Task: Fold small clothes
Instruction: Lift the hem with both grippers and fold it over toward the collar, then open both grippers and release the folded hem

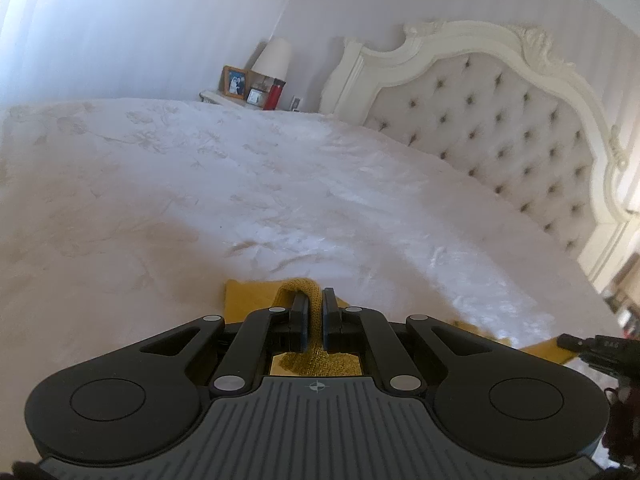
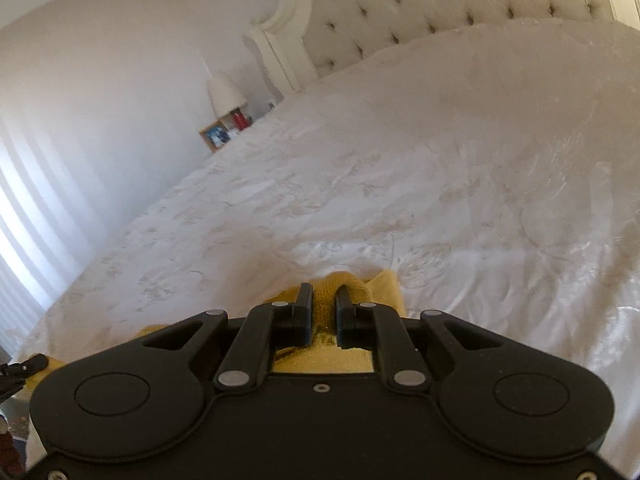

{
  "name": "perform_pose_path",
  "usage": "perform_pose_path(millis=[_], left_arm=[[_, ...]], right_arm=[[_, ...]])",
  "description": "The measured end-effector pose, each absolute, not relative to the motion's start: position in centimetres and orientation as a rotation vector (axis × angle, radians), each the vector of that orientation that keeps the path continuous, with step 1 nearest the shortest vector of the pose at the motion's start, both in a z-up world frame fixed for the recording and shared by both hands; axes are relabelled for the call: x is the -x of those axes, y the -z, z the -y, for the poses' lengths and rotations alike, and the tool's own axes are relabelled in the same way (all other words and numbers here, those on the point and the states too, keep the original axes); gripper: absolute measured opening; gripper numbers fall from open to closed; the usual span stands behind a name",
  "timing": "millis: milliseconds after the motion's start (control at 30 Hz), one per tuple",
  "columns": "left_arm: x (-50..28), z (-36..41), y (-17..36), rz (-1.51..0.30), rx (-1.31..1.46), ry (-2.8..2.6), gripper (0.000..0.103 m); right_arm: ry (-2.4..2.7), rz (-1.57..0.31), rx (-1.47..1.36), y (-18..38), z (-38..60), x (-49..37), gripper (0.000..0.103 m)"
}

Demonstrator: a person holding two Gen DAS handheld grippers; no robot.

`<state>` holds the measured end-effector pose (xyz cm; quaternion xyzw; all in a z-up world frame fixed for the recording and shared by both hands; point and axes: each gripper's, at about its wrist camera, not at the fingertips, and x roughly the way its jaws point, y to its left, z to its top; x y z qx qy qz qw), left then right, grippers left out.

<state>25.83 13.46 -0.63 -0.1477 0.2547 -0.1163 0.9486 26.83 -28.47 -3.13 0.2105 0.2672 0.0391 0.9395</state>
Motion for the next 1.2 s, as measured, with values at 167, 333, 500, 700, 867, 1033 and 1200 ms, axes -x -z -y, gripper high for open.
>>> perform_pose_path(millis=[167,333,500,700,867,1033,1200], left_arm=[[-28.3,-13.2,2.3,-0.544,0.291,0.202,0.006],[-30.3,-13.2,4.3,-0.600,0.288,0.151,0.009],[-30.4,-14.1,5.1,-0.628,0.306,0.084,0.060],[-26.7,-13.6,2.6,-0.544,0.181,0.100,0.074],[-23.9,-10.7,2.9,-0.598,0.057,0.193,0.079],[-23.1,-7.6,4.8,-0.676,-0.048,0.276,0.079],[-25.0,-6.6,6.2,-0.749,-0.083,0.289,0.079]], right_arm=[[-0.053,-0.595,-0.420,5.3,28.5,-29.7,0.018],[-0.036,-0.653,-0.367,7.2,27.8,-31.5,0.025],[-0.031,-0.644,-0.365,7.5,27.7,-31.3,0.053],[-0.033,-0.533,-0.270,5.0,26.6,-28.4,0.072],[-0.108,-0.562,-0.168,4.7,23.0,-26.1,0.073],[-0.181,-0.643,-0.004,6.1,18.5,-25.3,0.073],[-0.214,-0.742,0.095,7.6,16.0,-26.8,0.073]])
